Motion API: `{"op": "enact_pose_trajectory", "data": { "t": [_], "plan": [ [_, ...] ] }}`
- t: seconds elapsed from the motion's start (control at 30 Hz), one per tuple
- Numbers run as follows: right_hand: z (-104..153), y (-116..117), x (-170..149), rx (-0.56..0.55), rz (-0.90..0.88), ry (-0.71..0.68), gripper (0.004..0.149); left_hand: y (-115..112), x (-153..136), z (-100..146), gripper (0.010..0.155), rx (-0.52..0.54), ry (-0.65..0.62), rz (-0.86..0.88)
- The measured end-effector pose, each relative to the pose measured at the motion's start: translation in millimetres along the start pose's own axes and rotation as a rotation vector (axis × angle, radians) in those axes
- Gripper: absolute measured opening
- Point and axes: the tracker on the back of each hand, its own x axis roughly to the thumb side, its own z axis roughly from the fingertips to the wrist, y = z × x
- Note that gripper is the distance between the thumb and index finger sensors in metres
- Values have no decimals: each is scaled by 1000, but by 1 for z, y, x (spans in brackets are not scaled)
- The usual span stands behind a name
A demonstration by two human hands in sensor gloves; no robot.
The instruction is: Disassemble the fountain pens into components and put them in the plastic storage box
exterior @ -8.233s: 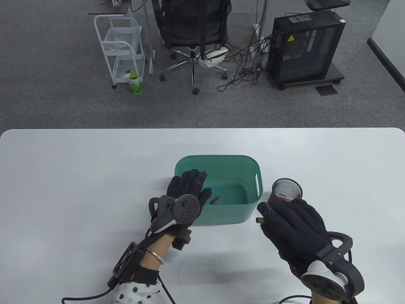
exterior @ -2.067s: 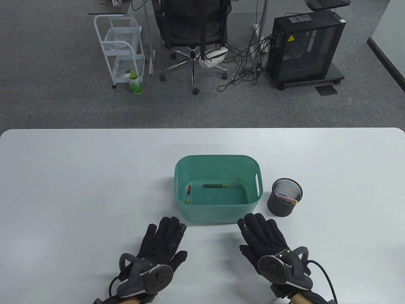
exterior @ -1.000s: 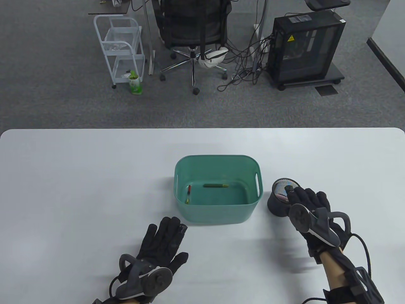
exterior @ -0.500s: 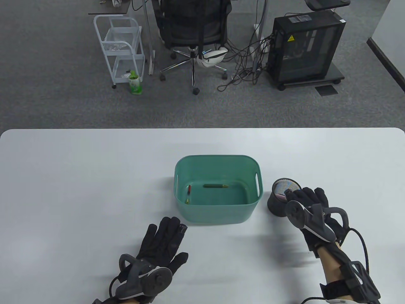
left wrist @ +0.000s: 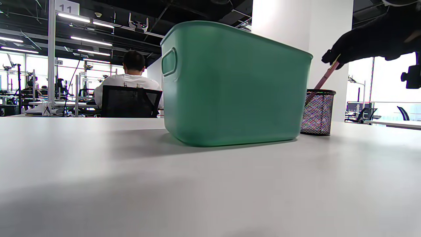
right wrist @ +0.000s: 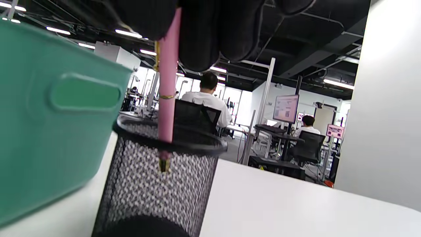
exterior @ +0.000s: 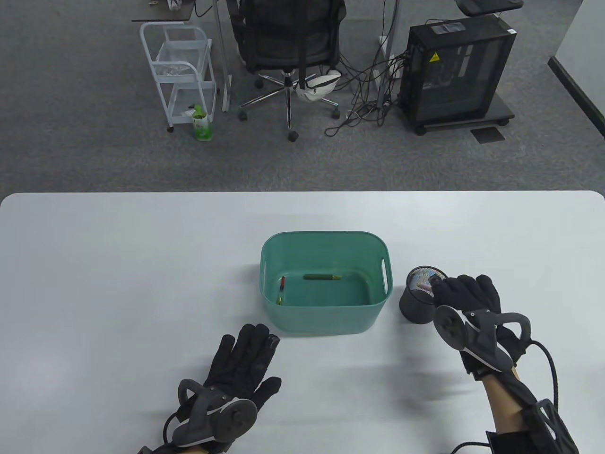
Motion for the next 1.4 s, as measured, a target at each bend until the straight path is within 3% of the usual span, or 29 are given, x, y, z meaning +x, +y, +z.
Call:
{"op": "enact_pose_trajectory", "data": {
  "t": [0.23,0.57,1.0,1.2,1.4],
  "plan": [
    [15,-46,8,-183,-51,-39,43,0,-1,0,73,-3,7,5],
    [33,-92,42,-370,-353,-133,42,0,-1,0,73,-2,7,5],
    [54,-99,80,-431,-560,-205,42,-1,0,-1,73,10,-1,-5],
    [57,-99,84,-425,-579,-235,42,7,0,-1,72,91,-1,-4],
    [57,-99,86,-413,-586,-256,42,35,8,-4,70,223,-35,42]
  ]
}}
